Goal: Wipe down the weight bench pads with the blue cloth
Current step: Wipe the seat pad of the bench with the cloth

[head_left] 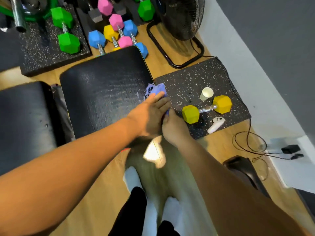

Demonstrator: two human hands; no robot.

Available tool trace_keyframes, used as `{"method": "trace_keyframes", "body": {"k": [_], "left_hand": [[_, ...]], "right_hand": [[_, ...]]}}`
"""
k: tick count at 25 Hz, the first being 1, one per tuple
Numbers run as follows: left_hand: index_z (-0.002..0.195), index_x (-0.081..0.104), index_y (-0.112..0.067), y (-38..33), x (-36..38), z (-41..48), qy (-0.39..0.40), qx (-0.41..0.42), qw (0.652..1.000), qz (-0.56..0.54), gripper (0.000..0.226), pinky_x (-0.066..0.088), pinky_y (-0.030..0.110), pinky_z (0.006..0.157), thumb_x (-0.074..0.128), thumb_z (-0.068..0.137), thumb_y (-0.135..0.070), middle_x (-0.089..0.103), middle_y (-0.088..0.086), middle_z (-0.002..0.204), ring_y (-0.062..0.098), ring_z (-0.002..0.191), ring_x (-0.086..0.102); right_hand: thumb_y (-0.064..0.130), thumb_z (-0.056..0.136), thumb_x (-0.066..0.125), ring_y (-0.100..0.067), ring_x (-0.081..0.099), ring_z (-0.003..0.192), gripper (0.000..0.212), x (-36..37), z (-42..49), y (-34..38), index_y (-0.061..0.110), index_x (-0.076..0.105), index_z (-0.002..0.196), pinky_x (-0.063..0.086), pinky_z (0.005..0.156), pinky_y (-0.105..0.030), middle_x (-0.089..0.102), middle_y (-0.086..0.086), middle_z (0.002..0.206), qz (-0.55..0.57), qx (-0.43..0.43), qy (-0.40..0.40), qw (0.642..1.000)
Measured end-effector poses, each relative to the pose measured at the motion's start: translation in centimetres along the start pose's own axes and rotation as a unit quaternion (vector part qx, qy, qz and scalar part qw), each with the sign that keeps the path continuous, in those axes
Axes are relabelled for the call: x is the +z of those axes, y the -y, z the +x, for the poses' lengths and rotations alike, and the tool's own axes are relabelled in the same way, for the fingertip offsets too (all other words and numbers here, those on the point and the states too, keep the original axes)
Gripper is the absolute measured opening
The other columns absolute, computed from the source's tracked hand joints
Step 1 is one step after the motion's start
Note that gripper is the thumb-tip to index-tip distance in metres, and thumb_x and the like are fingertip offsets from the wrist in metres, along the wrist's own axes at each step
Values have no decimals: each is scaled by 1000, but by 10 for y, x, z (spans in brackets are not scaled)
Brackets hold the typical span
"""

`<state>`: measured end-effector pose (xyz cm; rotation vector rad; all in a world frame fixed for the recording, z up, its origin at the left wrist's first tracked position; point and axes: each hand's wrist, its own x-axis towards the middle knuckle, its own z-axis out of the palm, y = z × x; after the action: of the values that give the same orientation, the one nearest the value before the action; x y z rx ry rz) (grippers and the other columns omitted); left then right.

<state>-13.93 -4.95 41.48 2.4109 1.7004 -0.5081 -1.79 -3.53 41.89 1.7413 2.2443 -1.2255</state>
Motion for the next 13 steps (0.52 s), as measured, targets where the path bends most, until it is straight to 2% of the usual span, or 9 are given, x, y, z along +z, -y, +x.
{"method": "trace_keyframes", "body": {"k": [2, 4, 6, 8, 10, 12, 13], "left_hand": [[151, 5, -4, -23, 4, -23, 17, -11, 999, 39, 70, -3, 44, 120, 20, 94, -42, 4, 9, 160, 25, 148, -5], [150, -3, -2, -36, 9, -47, 27, -41, 998, 28, 72, -1, 44, 120, 7, 89, -39, -3, 13, 160, 29, 147, -10], [149, -2, 0, -43, 14, -65, 29, -87, 995, -46, 72, 1, 43, 121, 12, 88, -35, -2, 16, 159, 31, 147, -8], [149, 7, 2, -48, 24, -79, -21, -136, 977, -162, 71, 7, 44, 121, 24, 89, -34, 5, 18, 158, 31, 147, 0], [149, 15, -2, -47, 28, -90, -58, -168, 957, -228, 73, 10, 44, 120, 29, 88, -39, 9, 16, 158, 28, 148, 7], [151, 9, -9, -41, 34, -103, -35, -171, 962, -210, 73, 3, 41, 119, 36, 90, -40, 2, 8, 160, 21, 148, 1], [152, 6, -12, -40, 40, -113, -30, -174, 966, -187, 74, 1, 42, 119, 37, 91, -41, -2, 7, 161, 20, 148, -3]], "right_hand": [[18, 97, 33, -35, 48, 123, 51, 11, -20, -2, 12, 23, 147, 40, 96, -37, 46, -18, 142, 106, 42, -12, 993], [15, 96, 36, -33, 48, 124, 58, 26, -34, 6, 14, 15, 150, 40, 98, -36, 42, -18, 144, 208, 80, -22, 975], [12, 95, 39, -29, 47, 124, 65, 40, -40, 19, 16, 7, 151, 39, 100, -36, 40, -14, 146, 302, 127, -43, 944], [8, 93, 42, -27, 48, 123, 70, 51, -40, 33, 19, 5, 151, 41, 105, -37, 40, -11, 146, 381, 157, -64, 909], [7, 93, 41, -28, 50, 122, 68, 57, -42, 42, 18, 7, 151, 41, 105, -39, 42, -12, 145, 408, 172, -83, 893], [7, 94, 37, -27, 51, 121, 66, 64, -58, 52, 17, 7, 152, 39, 96, -23, 44, -14, 143, 353, 134, -76, 923], [9, 95, 35, -27, 49, 122, 62, 69, -71, 54, 14, 10, 151, 36, 84, -16, 44, -15, 143, 322, 92, -55, 940]]}}
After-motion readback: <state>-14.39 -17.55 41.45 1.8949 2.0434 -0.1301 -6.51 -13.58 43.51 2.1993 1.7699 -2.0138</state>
